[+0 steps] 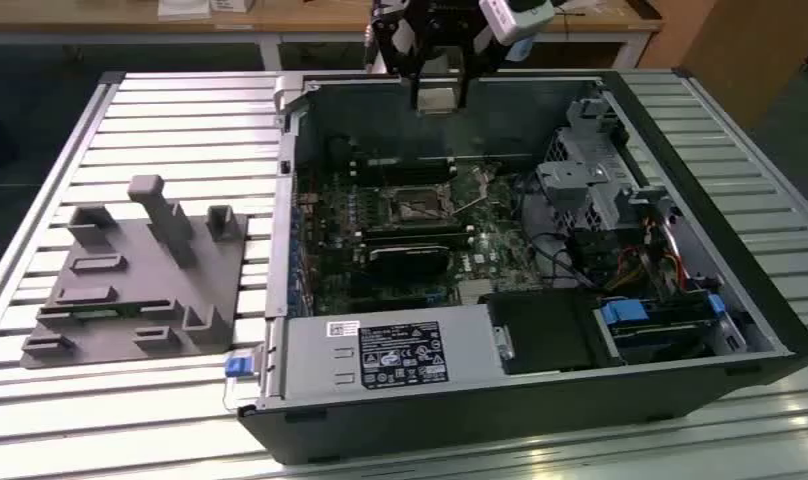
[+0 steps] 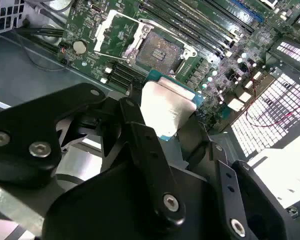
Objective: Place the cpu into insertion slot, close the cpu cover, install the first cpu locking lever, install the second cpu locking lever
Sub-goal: 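Place the cpu into insertion slot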
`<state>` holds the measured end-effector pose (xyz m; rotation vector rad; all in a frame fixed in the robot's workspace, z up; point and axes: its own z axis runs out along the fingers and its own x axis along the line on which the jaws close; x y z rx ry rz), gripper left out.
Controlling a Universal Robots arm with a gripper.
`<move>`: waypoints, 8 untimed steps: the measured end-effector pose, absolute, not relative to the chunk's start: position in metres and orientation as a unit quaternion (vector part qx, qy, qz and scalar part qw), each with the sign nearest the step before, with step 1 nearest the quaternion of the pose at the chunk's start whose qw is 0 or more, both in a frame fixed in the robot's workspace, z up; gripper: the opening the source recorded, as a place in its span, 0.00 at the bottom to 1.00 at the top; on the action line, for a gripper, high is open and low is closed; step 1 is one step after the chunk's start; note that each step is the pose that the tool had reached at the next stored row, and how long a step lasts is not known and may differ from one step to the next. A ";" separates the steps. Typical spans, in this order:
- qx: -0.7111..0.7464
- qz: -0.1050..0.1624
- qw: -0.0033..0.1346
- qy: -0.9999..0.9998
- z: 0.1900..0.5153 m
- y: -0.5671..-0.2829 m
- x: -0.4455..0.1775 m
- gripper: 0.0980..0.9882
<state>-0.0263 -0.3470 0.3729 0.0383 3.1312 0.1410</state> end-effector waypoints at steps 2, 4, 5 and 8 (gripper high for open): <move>0.012 0.045 0.004 0.999 0.373 -0.347 -0.026 0.49; 0.012 0.045 0.004 0.999 0.373 -0.347 -0.026 0.49; 0.012 0.045 0.004 0.999 0.373 -0.347 -0.026 0.49; 0.012 0.045 0.004 0.999 0.372 -0.347 -0.026 0.49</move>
